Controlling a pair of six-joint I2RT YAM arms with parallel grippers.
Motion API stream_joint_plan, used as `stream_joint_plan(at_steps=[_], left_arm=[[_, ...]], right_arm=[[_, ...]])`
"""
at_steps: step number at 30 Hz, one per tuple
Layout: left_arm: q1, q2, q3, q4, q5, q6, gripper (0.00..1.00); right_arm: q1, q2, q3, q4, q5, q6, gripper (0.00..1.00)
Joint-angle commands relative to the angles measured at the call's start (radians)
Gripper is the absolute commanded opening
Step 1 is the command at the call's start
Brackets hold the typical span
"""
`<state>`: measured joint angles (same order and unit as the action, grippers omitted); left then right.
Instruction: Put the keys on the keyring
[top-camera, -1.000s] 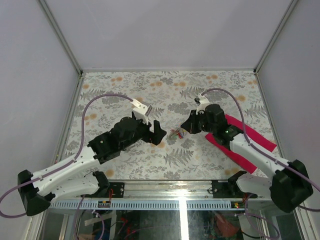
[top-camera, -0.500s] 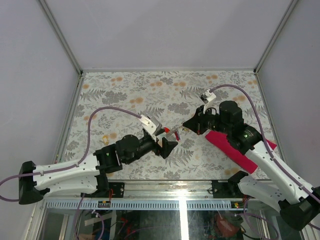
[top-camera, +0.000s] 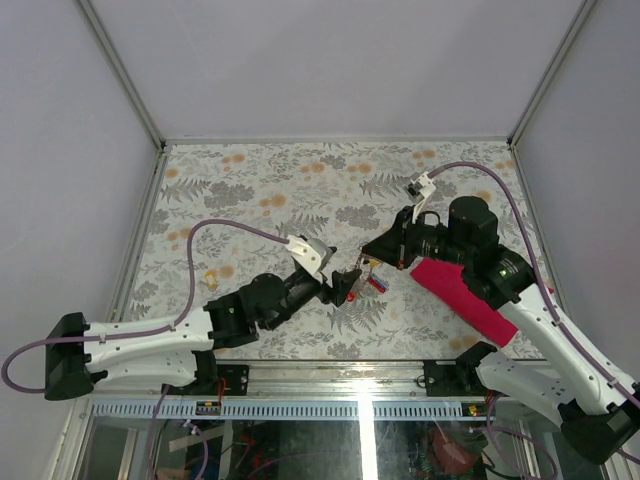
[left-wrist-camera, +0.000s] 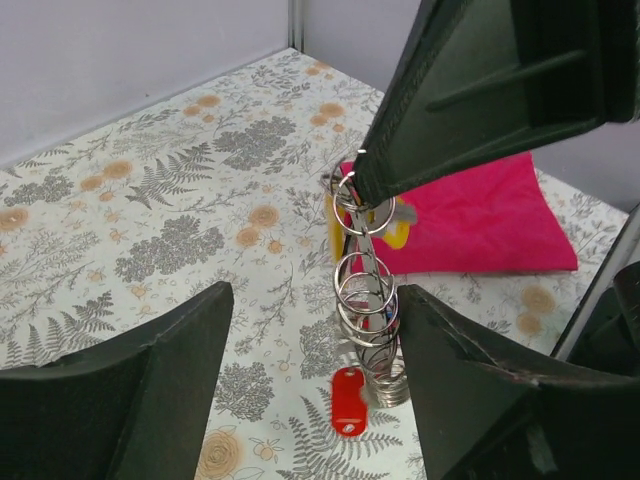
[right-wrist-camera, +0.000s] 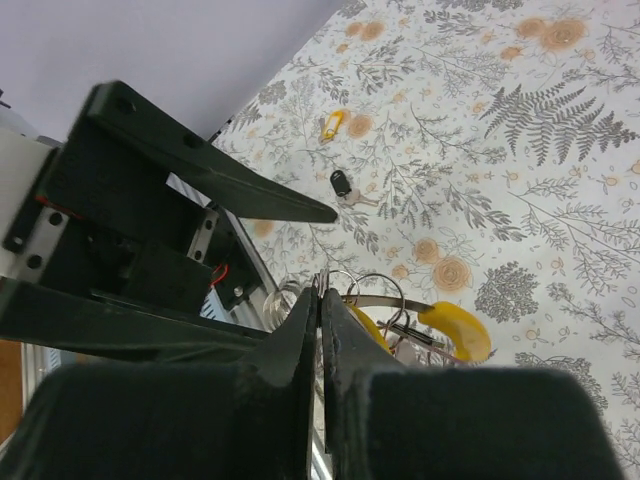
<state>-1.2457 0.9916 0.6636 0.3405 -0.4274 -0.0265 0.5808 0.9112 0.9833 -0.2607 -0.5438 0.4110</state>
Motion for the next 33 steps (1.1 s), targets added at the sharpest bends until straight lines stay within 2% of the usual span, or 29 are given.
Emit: stream_joint_plan(at_steps=[1, 10, 21, 26, 33], left_arm=[[-0.016, 0.034, 0.038, 0.093, -0.021, 0.052, 0.65], [-0.019, 0.046, 0.054, 0.123, -0.043, 0.049, 0.56], [-0.026, 0.088, 0.092, 0.128, -0.028, 0.069, 0.56], [-0.029, 0.101, 0.104, 0.121, -0.031, 0.079, 0.46], [-0.029, 0.121, 0.138, 0.112, -0.026, 0.112, 0.37]], right_arm=[[0.008, -0.041, 0.058, 0.057, -0.053, 0.050, 0.00], [0.008, -0.054, 0.059, 0.053, -0.065, 0.076, 0.00], [0.009, -0.067, 0.039, 0.059, -0.064, 0.095, 0.00], [0.010, -0.070, 0.037, 0.061, -0.071, 0.098, 0.00], [0.012, -0.071, 0.031, 0.056, -0.088, 0.101, 0.00]])
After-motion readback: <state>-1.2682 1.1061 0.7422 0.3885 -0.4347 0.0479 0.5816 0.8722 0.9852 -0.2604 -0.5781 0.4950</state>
